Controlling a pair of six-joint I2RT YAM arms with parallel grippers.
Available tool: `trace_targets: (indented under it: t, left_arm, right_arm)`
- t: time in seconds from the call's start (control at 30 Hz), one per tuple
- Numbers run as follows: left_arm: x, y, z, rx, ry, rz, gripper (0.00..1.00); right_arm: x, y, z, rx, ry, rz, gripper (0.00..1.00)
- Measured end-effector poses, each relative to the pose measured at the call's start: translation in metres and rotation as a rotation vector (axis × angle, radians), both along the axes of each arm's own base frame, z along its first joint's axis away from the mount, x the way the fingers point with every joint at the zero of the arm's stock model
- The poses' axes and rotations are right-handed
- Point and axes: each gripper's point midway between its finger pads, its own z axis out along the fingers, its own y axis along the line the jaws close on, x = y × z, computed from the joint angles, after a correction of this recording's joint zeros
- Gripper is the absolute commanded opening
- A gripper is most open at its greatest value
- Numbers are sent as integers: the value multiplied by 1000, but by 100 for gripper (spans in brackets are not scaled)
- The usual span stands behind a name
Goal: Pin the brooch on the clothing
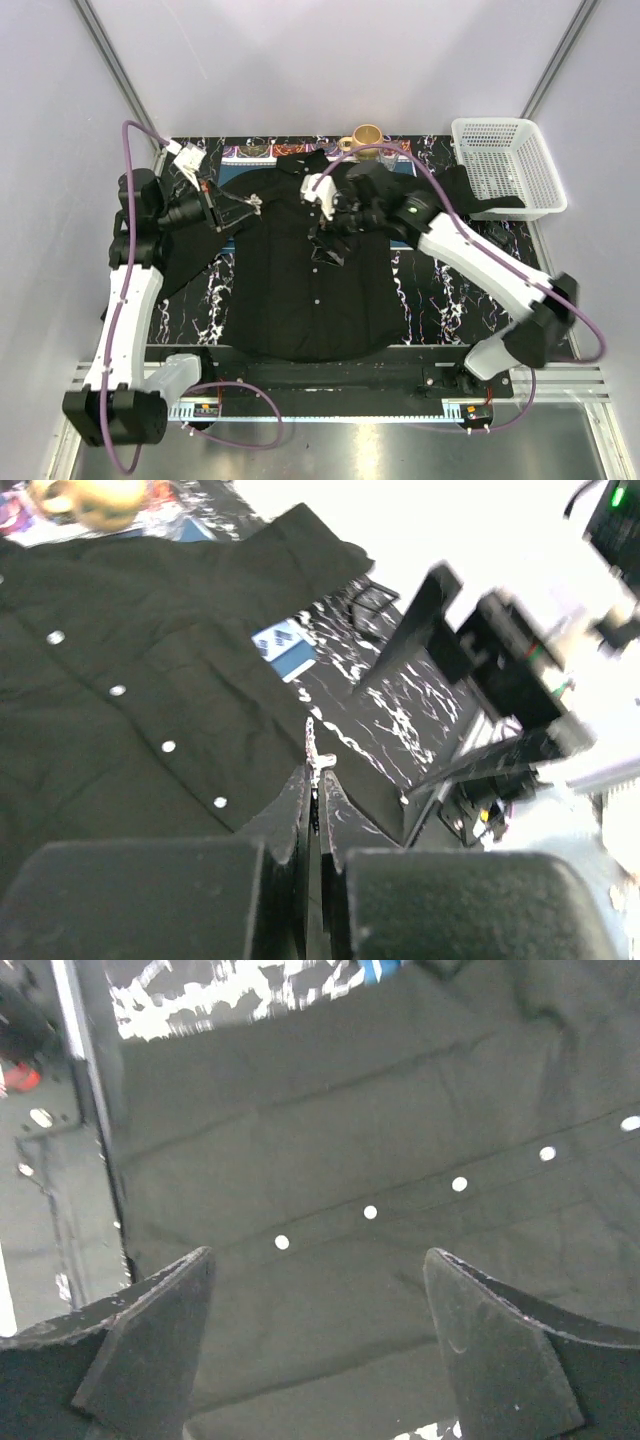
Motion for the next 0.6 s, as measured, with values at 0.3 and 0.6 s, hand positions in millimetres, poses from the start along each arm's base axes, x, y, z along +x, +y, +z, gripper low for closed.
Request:
trace_targets:
  t: [0.3, 0.6]
  left_arm:
    - [74, 58, -65, -10, 213, 221, 0]
    - [107, 81, -121, 8, 356, 282, 0]
  right_arm:
    - [37, 23, -143, -300, 176, 48, 69]
    - [82, 57, -203, -337, 162, 22, 52]
